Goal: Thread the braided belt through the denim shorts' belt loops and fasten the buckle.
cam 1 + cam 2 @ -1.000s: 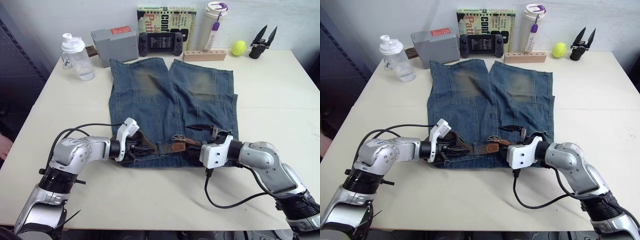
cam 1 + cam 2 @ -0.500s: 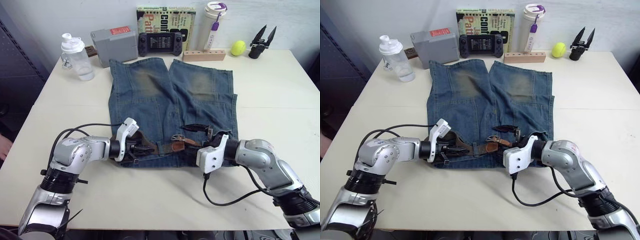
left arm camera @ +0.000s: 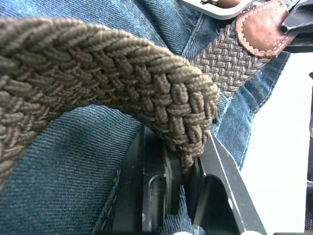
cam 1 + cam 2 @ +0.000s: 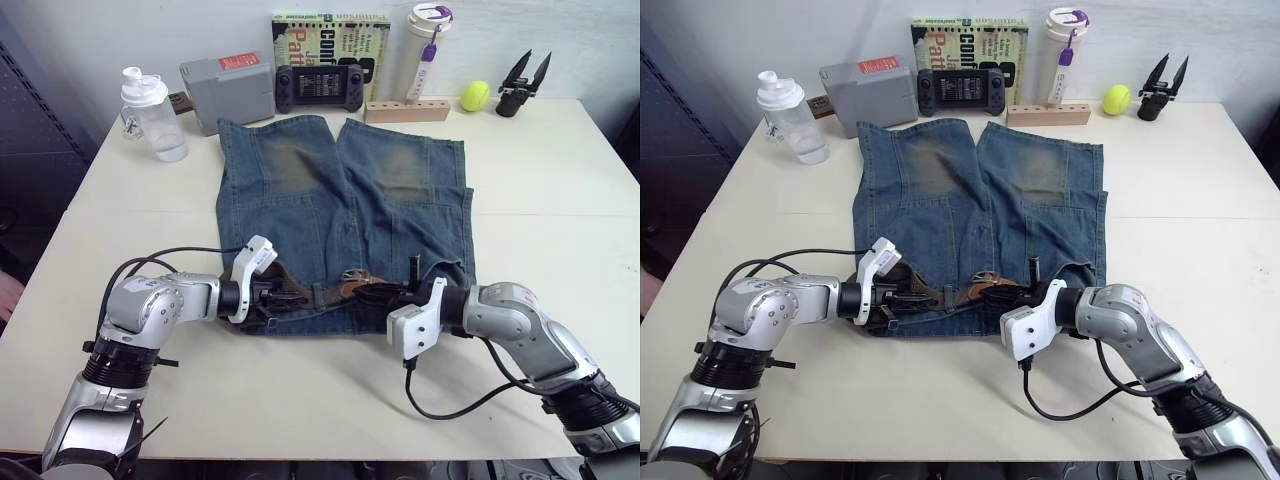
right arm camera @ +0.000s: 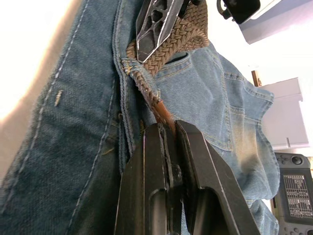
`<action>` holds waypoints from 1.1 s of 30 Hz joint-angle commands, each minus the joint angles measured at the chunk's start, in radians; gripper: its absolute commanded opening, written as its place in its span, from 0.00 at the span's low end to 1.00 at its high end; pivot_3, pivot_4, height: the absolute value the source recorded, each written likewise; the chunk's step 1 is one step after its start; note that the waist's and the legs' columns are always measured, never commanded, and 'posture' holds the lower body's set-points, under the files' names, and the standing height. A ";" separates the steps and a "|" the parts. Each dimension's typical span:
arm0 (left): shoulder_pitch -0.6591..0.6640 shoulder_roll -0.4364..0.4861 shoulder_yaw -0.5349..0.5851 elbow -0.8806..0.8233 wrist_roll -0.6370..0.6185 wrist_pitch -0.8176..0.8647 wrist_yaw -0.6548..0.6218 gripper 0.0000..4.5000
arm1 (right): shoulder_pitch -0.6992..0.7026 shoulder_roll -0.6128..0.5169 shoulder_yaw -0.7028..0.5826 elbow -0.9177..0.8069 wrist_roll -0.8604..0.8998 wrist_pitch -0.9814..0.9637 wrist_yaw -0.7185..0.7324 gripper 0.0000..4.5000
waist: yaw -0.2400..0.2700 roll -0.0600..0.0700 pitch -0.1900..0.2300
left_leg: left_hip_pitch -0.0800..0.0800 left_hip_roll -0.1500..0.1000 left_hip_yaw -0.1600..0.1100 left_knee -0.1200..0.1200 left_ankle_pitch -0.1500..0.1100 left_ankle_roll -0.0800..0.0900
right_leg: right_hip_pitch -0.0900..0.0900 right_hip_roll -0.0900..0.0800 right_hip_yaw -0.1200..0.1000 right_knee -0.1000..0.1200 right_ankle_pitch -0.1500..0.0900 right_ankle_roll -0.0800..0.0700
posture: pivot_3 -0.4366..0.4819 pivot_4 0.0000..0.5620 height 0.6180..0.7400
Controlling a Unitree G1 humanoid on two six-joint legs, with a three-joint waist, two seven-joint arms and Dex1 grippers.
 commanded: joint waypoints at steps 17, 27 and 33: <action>0.138 0.016 0.318 -0.169 -0.191 0.092 -0.064 0.87 | 0.003 0.016 -0.020 -0.025 -0.020 0.029 -0.033 0.00 | -0.015 0.000 0.000 | 0.000 0.000 -0.002 0.000 0.000 0.000 | 0.000 -0.001 -0.001 0.001 0.000 0.000 | 0.48 0.27 0.92; 0.189 0.192 0.618 -0.171 -0.510 0.084 -0.202 0.52 | 0.041 0.010 -0.039 -0.048 -0.037 0.029 -0.069 0.00 | -0.011 0.000 0.000 | 0.000 0.001 -0.007 0.003 0.001 0.001 | 0.003 -0.005 -0.001 0.001 0.000 -0.001 | 0.48 0.27 0.92; 0.009 0.211 0.322 0.129 -0.088 -0.273 -0.280 0.00 | 0.070 0.010 -0.055 -0.073 -0.046 0.034 -0.096 0.00 | -0.014 0.000 0.000 | 0.000 -0.004 -0.006 0.001 0.001 0.001 | 0.003 -0.004 -0.004 0.002 0.000 -0.001 | 0.48 0.27 0.92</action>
